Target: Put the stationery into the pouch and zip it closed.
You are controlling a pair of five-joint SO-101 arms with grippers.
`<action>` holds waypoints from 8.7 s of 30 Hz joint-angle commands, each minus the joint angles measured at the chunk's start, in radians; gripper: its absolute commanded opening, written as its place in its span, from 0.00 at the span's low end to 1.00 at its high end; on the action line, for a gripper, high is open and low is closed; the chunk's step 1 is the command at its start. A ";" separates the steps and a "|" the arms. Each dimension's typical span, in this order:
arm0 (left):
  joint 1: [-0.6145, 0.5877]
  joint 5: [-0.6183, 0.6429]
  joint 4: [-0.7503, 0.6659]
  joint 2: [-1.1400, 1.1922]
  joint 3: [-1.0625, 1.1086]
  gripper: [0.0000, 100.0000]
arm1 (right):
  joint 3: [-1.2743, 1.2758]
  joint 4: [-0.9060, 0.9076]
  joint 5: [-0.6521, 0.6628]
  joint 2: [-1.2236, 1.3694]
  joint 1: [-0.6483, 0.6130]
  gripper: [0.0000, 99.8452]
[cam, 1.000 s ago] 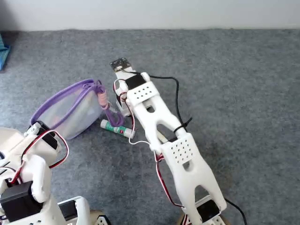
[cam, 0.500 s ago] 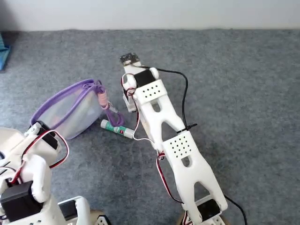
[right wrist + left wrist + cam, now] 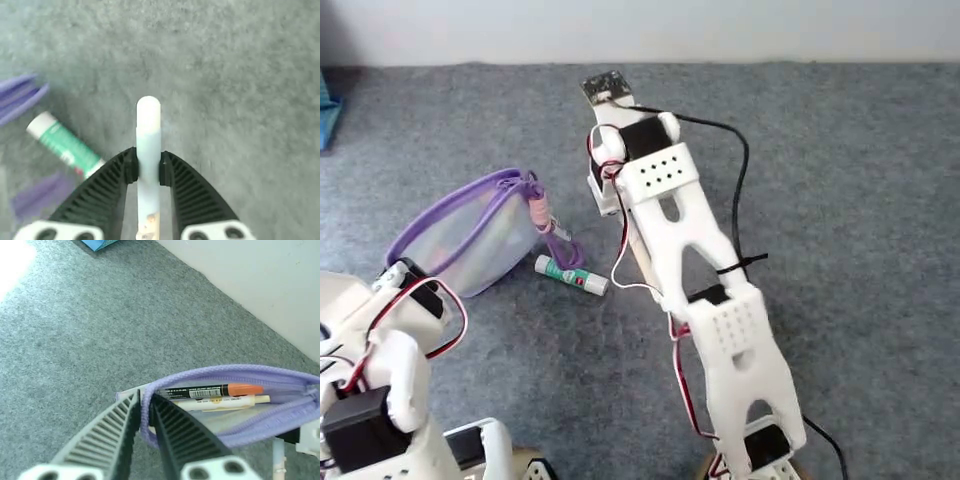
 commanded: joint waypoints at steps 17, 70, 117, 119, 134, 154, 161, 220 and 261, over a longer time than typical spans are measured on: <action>-0.005 0.011 -0.002 0.017 0.001 0.01 | 0.281 -0.317 -0.184 -0.934 -0.361 0.01; -0.009 0.011 -0.002 0.017 -0.001 0.01 | 0.763 -0.630 -0.158 -1.021 -0.206 0.12; -0.321 0.008 -0.037 0.017 0.002 0.01 | 0.450 -0.191 0.061 0.018 -0.196 0.04; -0.321 0.008 -0.038 0.017 0.002 0.01 | 0.450 -0.142 0.061 0.018 -0.179 0.02; -0.319 0.008 -0.043 0.017 0.004 0.01 | 0.563 0.042 0.181 -0.090 -0.051 0.06; -0.319 0.008 -0.043 0.017 0.005 0.01 | 0.562 -0.259 0.183 -0.093 -0.113 0.27; -0.319 0.008 -0.041 0.017 0.005 0.01 | 0.562 -0.343 0.183 -0.051 -0.137 0.27; -0.176 0.012 -0.037 0.017 0.005 0.01 | 0.881 -1.061 -0.054 -1.015 -0.596 0.01; -0.178 0.012 -0.037 0.017 0.007 0.01 | 0.809 -0.909 -0.009 -0.906 -0.340 0.11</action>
